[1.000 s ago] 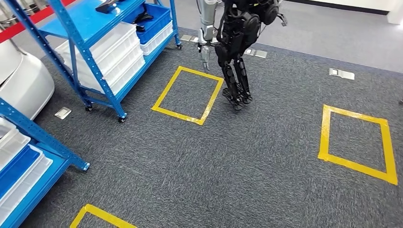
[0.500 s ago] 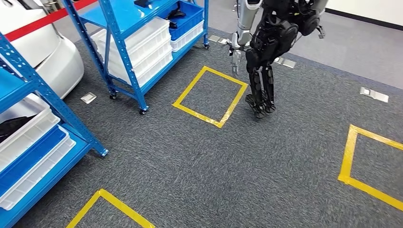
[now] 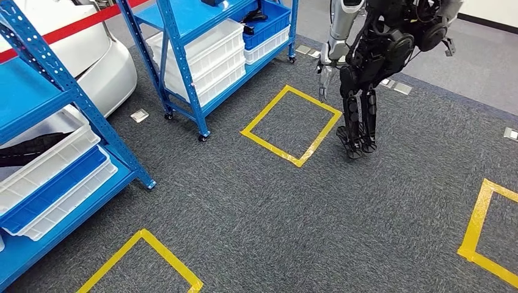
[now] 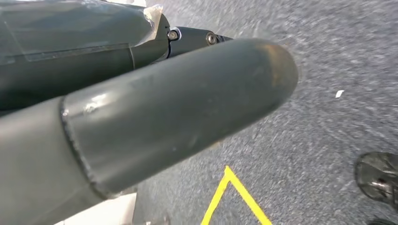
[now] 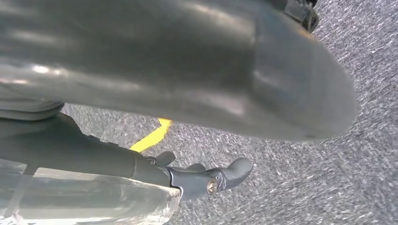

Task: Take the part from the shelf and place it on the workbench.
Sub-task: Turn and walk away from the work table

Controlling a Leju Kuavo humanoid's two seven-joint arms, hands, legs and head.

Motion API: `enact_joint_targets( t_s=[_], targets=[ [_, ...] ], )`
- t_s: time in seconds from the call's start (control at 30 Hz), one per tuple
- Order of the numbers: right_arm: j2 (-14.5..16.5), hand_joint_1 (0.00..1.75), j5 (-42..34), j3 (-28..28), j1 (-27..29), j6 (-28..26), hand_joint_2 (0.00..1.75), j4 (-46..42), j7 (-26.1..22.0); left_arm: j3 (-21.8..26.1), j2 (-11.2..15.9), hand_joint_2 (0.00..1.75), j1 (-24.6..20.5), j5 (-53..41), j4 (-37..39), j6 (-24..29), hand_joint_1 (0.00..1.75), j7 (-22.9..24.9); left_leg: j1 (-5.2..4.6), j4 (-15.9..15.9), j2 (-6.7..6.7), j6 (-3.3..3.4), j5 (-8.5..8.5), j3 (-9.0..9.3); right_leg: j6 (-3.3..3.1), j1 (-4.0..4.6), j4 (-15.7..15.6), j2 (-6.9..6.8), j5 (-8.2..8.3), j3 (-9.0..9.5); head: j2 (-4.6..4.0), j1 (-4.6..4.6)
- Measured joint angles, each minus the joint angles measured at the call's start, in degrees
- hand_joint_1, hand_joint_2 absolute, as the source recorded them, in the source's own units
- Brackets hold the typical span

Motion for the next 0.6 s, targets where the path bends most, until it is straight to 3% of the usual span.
enact_joint_targets(
  t_s=[0.1,0.17,0.23,0.3,0.37,0.4,0.43,0.47,0.5,0.57,0.6],
  targets=[
    [0.1,0.00,-0.3,-0.1,-0.1,-0.1,0.00,0.0,0.0,-0.2,0.2,0.00,-0.2,-0.8,0.0,-0.2,0.00,0.1,-0.60,-11.0,2.82,1.21,4.75,5.66,0.20,0.42,0.0,-1.33,-0.37,0.43,0.01,0.03],
    [0.2,0.00,-0.5,-0.3,-0.1,-0.3,0.00,0.0,0.0,-0.3,0.3,0.00,-0.5,-1.2,0.0,-0.5,0.00,0.2,-1.17,-13.4,3.67,1.78,5.08,6.74,0.61,0.66,0.0,-2.12,-0.60,0.55,0.01,0.08],
    [0.3,0.00,-0.7,-0.3,-0.2,-0.3,0.00,0.0,-0.1,-0.3,0.4,0.00,-0.4,-1.4,0.0,-0.7,0.00,0.3,-1.14,-13.9,2.57,2.23,5.43,6.82,1.08,0.73,0.0,-2.68,-0.79,0.67,0.01,0.07],
    [0.4,0.00,-0.9,-0.4,-0.3,-0.3,0.00,0.0,-0.4,-0.3,0.4,0.00,-0.4,-1.4,0.0,-0.8,0.00,0.3,-0.79,-14.9,1.56,2.84,6.03,7.34,1.31,0.72,2.2,-1.09,-2.09,-0.03,0.02,0.19],
    [0.4,0.00,-1.0,-0.6,-0.2,-0.3,0.00,0.0,-0.7,-0.3,0.5,0.00,-0.6,-1.4,0.0,-0.8,0.00,0.3,-0.64,-15.3,0.45,3.27,6.35,7.56,1.06,0.46,8.5,1.35,-5.05,-2.94,0.01,0.44],
    [0.4,0.00,-1.0,-0.7,-0.1,-0.3,0.00,0.0,-0.8,-0.3,0.5,0.00,-0.6,-1.3,0.0,-0.8,0.00,0.4,-0.65,-15.3,-0.20,3.37,6.40,7.51,1.00,0.31,12.2,1.93,-6.44,-4.83,0.01,0.51],
    [0.3,0.00,-1.0,-0.7,0.0,-0.3,0.00,0.0,-1.0,-0.3,0.5,0.00,-0.6,-1.3,0.0,-0.8,0.00,0.4,-0.66,-15.3,-0.88,3.35,6.40,7.49,1.18,0.20,14.8,2.18,-7.18,-6.28,0.01,0.56],
    [0.2,0.00,-1.0,-0.8,0.1,-0.3,0.00,0.0,-1.1,-0.3,0.4,0.00,-0.5,-1.1,0.0,-0.8,0.00,0.4,-0.65,-15.2,-1.57,3.32,6.39,7.51,1.59,0.09,15.5,2.28,-6.97,-6.80,0.01,0.57],
    [0.2,0.00,-0.9,-0.8,0.1,-0.2,0.00,0.0,-1.2,-0.3,0.4,0.00,-0.4,-1.0,0.0,-0.8,0.00,0.5,-0.61,-15.1,-2.26,3.25,6.35,7.56,2.17,-0.05,13.9,2.41,-5.84,-6.25,0.01,0.58],
    [0.0,0.00,-0.7,-0.8,0.1,-0.1,0.00,0.0,-1.2,-0.3,0.2,0.00,-0.4,-0.8,0.0,-0.7,0.00,0.5,-0.50,-14.8,-3.55,2.84,6.15,7.64,3.29,-0.54,6.5,3.51,-2.37,-3.00,0.01,0.60],
    [0.0,0.00,-0.6,-0.8,0.0,-0.1,0.00,0.0,-1.2,-0.3,0.2,0.00,-0.4,-0.7,0.0,-0.7,0.00,0.5,-0.54,-14.5,-4.12,2.46,5.93,7.59,3.41,-0.67,3.2,4.16,-1.06,-1.62,0.01,0.65]
  ],
)
